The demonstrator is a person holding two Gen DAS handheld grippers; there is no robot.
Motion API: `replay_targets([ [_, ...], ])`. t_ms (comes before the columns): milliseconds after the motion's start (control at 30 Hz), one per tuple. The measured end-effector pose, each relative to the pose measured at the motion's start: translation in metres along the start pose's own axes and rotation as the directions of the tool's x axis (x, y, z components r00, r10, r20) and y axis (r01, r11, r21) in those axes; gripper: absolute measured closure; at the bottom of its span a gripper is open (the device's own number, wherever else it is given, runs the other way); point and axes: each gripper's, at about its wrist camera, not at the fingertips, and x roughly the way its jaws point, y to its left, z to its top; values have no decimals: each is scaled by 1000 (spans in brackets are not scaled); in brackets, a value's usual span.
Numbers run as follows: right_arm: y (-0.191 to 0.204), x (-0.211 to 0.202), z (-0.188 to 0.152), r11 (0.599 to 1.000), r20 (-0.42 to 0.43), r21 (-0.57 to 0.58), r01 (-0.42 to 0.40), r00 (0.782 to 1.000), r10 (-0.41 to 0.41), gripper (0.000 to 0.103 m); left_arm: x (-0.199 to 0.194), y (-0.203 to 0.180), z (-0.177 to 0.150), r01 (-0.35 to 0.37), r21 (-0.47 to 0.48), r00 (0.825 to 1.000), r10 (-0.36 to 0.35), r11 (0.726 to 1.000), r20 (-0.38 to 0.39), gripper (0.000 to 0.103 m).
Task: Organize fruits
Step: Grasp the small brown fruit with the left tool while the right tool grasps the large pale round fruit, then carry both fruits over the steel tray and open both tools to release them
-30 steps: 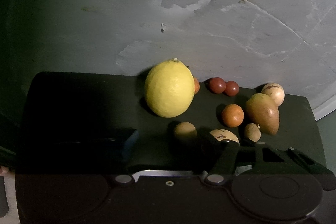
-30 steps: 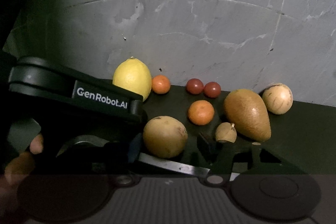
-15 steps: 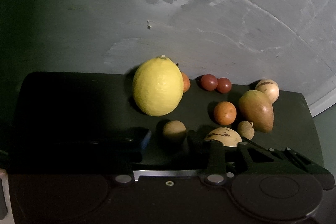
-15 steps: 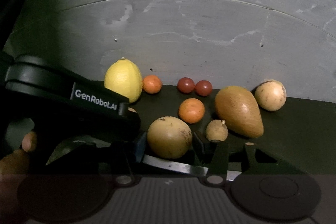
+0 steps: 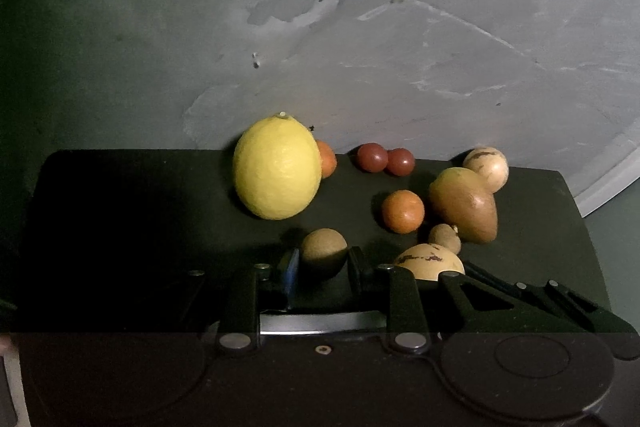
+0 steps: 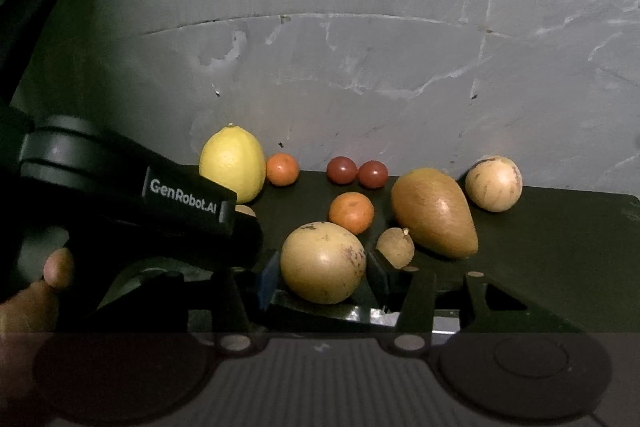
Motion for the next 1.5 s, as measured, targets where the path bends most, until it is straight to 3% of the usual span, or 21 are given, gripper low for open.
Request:
replay_targets([
  [500, 2, -38, -32, 1000, 16, 3, -14, 1000, 14, 51, -38, -3, -38, 3, 6, 1000, -3, 1000, -3, 75],
  [1100, 29, -77, -86, 996, -18, -51, -77, 997, 76, 51, -76, 13, -102, -31, -15, 998, 30, 999, -63, 75],
  [1500, 34, -89, -105, 992, -68, -62, -110, 992, 106, 50, -79, 11, -114, -38, -4, 995, 37, 999, -90, 75],
])
